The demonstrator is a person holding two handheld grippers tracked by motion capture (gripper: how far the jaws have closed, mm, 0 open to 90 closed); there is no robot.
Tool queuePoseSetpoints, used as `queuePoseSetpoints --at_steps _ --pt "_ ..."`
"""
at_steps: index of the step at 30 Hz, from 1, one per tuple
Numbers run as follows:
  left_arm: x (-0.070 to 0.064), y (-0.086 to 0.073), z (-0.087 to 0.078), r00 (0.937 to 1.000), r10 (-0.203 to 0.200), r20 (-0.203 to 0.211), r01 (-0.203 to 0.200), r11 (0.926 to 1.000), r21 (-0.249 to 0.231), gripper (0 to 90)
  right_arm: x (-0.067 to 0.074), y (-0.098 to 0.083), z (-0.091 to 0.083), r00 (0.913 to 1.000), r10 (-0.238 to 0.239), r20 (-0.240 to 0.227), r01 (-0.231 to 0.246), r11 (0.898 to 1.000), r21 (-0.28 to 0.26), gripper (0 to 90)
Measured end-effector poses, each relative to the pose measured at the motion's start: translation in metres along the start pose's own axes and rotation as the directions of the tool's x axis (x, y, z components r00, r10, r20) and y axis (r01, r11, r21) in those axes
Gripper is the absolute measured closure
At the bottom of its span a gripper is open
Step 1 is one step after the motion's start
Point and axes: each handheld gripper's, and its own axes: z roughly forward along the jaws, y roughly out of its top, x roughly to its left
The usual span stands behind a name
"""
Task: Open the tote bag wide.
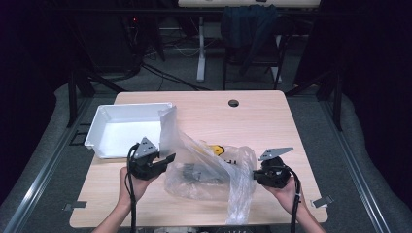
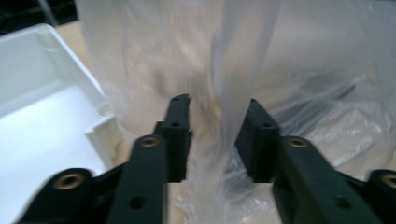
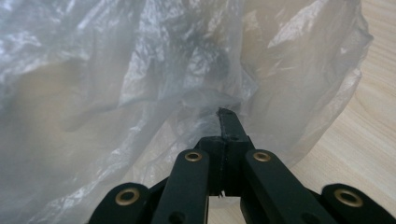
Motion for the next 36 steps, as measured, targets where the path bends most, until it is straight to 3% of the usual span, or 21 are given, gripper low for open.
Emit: queuePoseSetpoints --at_steps 4,8,9,12,16,21,22,23,26,29,36 --pt "0.002 -0.011 0.007 0.9999 0.009 0.013 -0.009 0.9989 0.045 83.9 -0.002 -0.003 0.003 1.0000 0.000 0.000 0.000 1.000 0.026 90.0" --pt "0.006 -0.019 0.010 0.9973 0.028 0.068 -0.033 0.9974 0.064 87.5 -0.004 -0.004 0.005 1.0000 -0.003 0.008 0.002 0.999 0.050 90.0" --pt "0.009 -0.020 0.010 0.9936 0.033 0.108 -0.040 0.9967 0.071 87.7 -0.005 -0.004 0.007 0.9999 -0.005 0.012 0.004 0.998 0.059 90.0" --pt "0.015 -0.027 0.015 0.9851 0.055 0.163 -0.070 0.9936 0.089 87.7 -0.009 -0.006 0.013 1.0000 0.001 0.004 -0.002 0.996 0.091 90.0" --pt "0.017 -0.032 0.020 0.9840 0.080 0.160 -0.103 0.9848 0.140 88.1 -0.011 -0.008 0.019 0.9997 -0.016 0.019 0.013 0.991 0.130 90.0" --pt "0.011 -0.032 0.023 0.9845 0.080 0.156 -0.105 0.9819 0.158 88.2 -0.012 -0.009 0.026 0.9991 -0.027 0.033 0.021 0.982 0.186 89.4" --pt "0.012 -0.032 0.024 0.9841 0.079 0.159 -0.105 0.9802 0.167 88.2 -0.013 -0.009 0.029 0.9990 -0.021 0.039 0.013 0.979 0.205 78.4" --pt "0.012 -0.033 0.025 0.9843 0.078 0.158 -0.105 0.9797 0.170 88.2 -0.013 -0.009 0.029 0.9990 -0.021 0.039 0.013 0.979 0.205 78.4" --pt "0.015 -0.035 0.026 0.9824 0.077 0.170 -0.109 0.9764 0.187 87.7 -0.014 -0.009 0.024 0.9981 -0.039 0.048 0.027 0.973 0.230 55.1" --pt "0.016 -0.036 0.024 0.9816 0.077 0.175 -0.111 0.9748 0.194 87.1 -0.016 -0.011 0.004 0.9989 -0.033 0.033 0.027 0.983 0.182 41.0" --pt "0.016 -0.036 0.026 0.9777 0.079 0.195 -0.120 0.9710 0.207 87.0 -0.019 -0.011 -0.028 0.9985 0.009 0.054 -0.013 0.997 0.071 32.6"
